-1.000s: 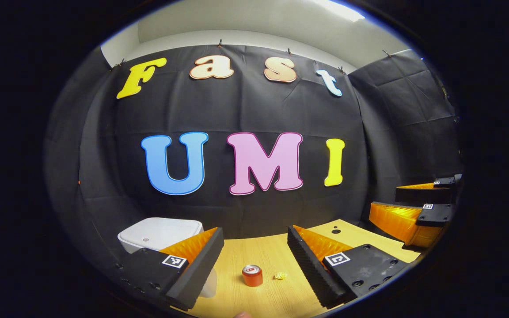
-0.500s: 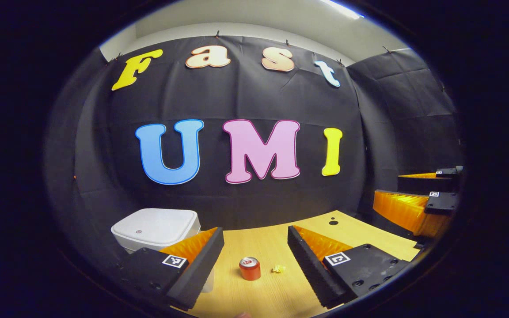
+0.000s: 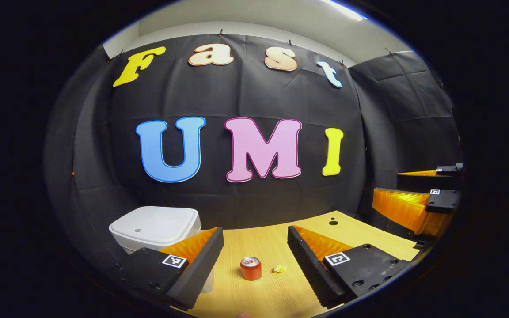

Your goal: Press the lid of the desktop garbage bin to open it, pick up the crumpled paper on the desktop and throw it into the bin, then pick up the pop can on the desktop and drop it into the bin, and finally close the garbage bin lid.

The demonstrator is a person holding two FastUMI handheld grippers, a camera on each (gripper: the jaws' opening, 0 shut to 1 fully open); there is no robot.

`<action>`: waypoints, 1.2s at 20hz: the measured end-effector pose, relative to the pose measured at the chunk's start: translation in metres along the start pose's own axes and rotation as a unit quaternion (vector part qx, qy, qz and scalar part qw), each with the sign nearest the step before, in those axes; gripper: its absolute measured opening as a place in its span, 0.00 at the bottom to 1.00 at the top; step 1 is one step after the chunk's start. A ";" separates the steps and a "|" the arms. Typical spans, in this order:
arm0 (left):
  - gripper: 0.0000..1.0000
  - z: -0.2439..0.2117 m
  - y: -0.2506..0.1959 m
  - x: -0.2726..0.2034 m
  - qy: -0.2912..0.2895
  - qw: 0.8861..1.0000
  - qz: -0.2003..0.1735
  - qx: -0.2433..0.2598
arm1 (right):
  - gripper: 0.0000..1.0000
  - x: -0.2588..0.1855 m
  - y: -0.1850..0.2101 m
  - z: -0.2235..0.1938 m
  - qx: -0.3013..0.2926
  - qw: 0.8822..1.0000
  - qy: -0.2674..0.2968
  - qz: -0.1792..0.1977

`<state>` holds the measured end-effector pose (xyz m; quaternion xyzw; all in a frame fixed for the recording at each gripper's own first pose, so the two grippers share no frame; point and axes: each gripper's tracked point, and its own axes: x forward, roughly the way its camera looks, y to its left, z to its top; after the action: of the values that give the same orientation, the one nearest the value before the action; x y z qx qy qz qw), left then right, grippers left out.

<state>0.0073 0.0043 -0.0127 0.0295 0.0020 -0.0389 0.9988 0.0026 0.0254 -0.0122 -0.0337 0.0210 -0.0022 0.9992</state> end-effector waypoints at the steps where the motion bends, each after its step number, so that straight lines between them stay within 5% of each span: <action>1: 0.97 0.000 0.001 0.000 -0.001 1.000 -0.002 -0.001 | 0.96 0.000 0.001 0.000 -0.001 1.000 0.001 -0.002; 7: 0.97 0.011 0.029 -0.004 -0.020 1.000 -0.015 0.001 | 0.97 0.002 0.025 0.010 -0.003 1.000 -0.004 0.004; 8: 0.87 0.024 0.060 0.000 -0.032 0.999 0.004 0.013 | 0.97 0.003 0.035 0.012 -0.004 1.000 -0.007 0.014; 9: 0.63 0.040 0.086 0.000 -0.044 0.999 0.015 0.027 | 0.97 0.004 0.043 0.015 -0.010 1.000 -0.016 0.022; 14: 0.23 0.037 0.165 0.013 -0.004 0.998 0.055 -0.029 | 1.00 0.010 0.065 0.015 0.001 0.999 -0.019 0.045; 17: 0.10 0.023 0.215 0.018 0.023 0.996 0.076 -0.048 | 0.97 0.012 0.068 0.012 0.005 0.998 -0.016 0.053; 24: 0.07 -0.022 0.245 0.052 0.131 0.989 0.055 -0.031 | 0.97 0.015 0.051 0.010 0.010 0.999 -0.012 0.045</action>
<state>0.0782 0.2453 -0.0207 0.0031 0.1323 0.0204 0.9910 0.0184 0.0770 -0.0059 -0.0230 0.0108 0.0429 0.9988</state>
